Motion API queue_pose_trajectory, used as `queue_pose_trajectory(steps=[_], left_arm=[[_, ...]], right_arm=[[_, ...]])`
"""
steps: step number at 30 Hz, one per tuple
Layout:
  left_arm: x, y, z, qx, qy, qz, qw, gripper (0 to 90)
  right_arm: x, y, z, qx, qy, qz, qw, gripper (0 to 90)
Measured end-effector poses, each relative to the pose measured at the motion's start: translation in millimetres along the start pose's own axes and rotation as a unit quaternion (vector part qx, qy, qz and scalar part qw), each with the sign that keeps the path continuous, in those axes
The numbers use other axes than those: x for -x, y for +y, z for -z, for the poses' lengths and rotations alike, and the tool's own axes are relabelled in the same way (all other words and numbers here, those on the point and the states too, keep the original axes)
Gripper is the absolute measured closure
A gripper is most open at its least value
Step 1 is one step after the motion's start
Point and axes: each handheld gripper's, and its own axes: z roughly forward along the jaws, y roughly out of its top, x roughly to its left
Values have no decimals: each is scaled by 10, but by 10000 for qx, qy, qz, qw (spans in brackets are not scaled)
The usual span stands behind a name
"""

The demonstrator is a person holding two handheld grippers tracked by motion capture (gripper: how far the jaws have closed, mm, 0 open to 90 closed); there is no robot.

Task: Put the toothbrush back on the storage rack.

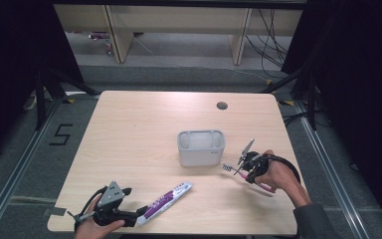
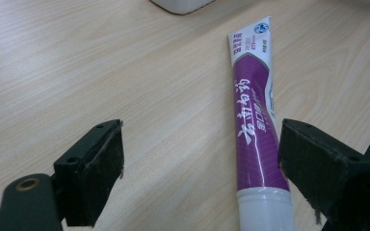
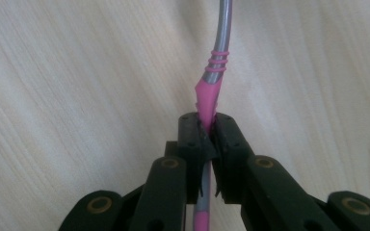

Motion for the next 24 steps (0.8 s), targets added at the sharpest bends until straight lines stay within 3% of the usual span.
queue_pose_trajectory(steps=[1,2,4,6,9,14,19,22,24], left_arm=[[0,0,0,-3,-3,1,10000,160],[2,0,-1,2,4,2,10000,160],[2,0,0,-4,-1,1,10000,160],[2,0,-1,6,2,5,10000,160],[-13,5,7,-67,7,-33,10000,160],[-1,1,-1,0,-7,5,10000,160],[-13,4,7,-55,-1,-18,10000,160],[-27,4,16,-63,3,-68,10000,160],[-23,1,9,3,-9,-17,10000,160]], right_arm=[[0,0,0,0,0,0,10000,831],[26,-31,36,250,-45,31,9997,831],[25,-47,59,310,-57,-31,9995,831],[56,-75,86,460,-80,54,9989,831],[78,-133,146,700,-184,-123,9973,831],[116,-187,205,976,-252,-114,9948,831],[107,-253,295,1384,-235,-301,9896,831],[117,-313,361,1694,-250,-390,9845,831],[127,-328,372,1793,-291,-322,9828,831]])
